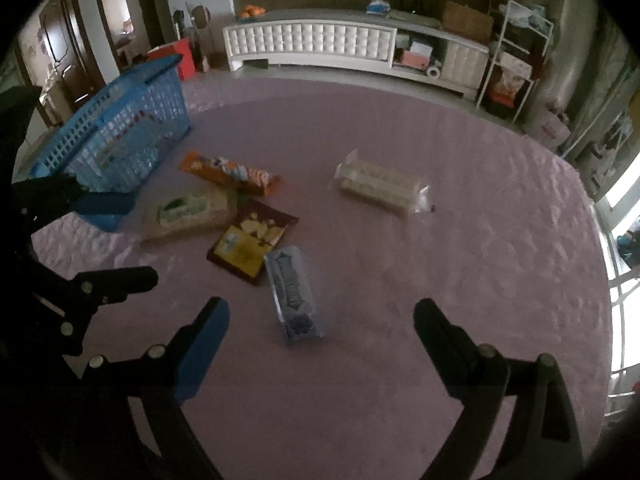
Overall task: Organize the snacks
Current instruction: 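Grasp the silver gum pack with right tool while left grasps the chip bag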
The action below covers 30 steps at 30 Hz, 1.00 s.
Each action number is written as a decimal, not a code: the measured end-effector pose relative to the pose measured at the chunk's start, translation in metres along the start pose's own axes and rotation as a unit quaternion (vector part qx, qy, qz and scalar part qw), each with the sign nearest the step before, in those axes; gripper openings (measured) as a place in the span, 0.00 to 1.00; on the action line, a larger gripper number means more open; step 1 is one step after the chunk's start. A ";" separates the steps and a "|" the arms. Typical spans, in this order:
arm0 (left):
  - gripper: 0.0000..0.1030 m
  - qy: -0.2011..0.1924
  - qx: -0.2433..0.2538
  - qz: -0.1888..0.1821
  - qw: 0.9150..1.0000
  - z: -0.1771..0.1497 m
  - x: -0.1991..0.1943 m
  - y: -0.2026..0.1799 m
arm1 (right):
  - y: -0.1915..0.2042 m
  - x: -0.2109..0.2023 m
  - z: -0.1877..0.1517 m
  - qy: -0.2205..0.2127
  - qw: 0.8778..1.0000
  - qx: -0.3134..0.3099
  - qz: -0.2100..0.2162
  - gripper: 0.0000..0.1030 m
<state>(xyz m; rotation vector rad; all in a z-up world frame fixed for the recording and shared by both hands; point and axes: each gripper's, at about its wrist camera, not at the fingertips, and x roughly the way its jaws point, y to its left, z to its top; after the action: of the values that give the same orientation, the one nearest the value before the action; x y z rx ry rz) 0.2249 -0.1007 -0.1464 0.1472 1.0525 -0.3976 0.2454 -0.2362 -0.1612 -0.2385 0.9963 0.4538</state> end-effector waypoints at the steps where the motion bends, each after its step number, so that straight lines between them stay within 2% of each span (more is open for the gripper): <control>1: 0.75 0.003 0.000 0.000 1.000 -0.001 0.004 0.000 | 0.001 0.007 0.000 0.006 1.000 -0.006 0.002 0.87; 6: 0.75 0.016 -0.003 -0.002 1.000 -0.002 0.019 0.001 | 0.005 0.037 0.000 0.032 0.999 -0.017 0.018 0.64; 10: 0.74 0.023 -0.009 0.004 1.000 -0.001 0.027 0.005 | 0.006 0.052 0.000 0.043 0.998 -0.012 0.036 0.57; 12: 0.74 0.025 -0.020 0.004 0.999 0.000 0.030 0.007 | 0.006 0.055 0.000 0.046 0.998 -0.017 0.034 0.43; 14: 0.74 0.026 -0.031 0.000 0.999 0.002 0.033 0.007 | 0.005 0.056 -0.002 0.044 0.998 -0.020 0.039 0.37; 27: 0.73 0.043 -0.068 -0.008 0.997 0.015 0.066 -0.017 | -0.026 0.037 -0.014 0.011 0.998 0.044 0.033 0.35; 30: 0.72 0.052 -0.053 0.038 0.997 0.019 0.080 -0.025 | -0.027 0.036 -0.015 0.012 0.998 0.050 0.041 0.35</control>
<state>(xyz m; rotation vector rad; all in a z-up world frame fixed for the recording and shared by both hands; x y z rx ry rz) 0.2651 -0.1495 -0.2044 0.1135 1.1638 -0.2660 0.2634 -0.2572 -0.2002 -0.1127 1.0527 0.4752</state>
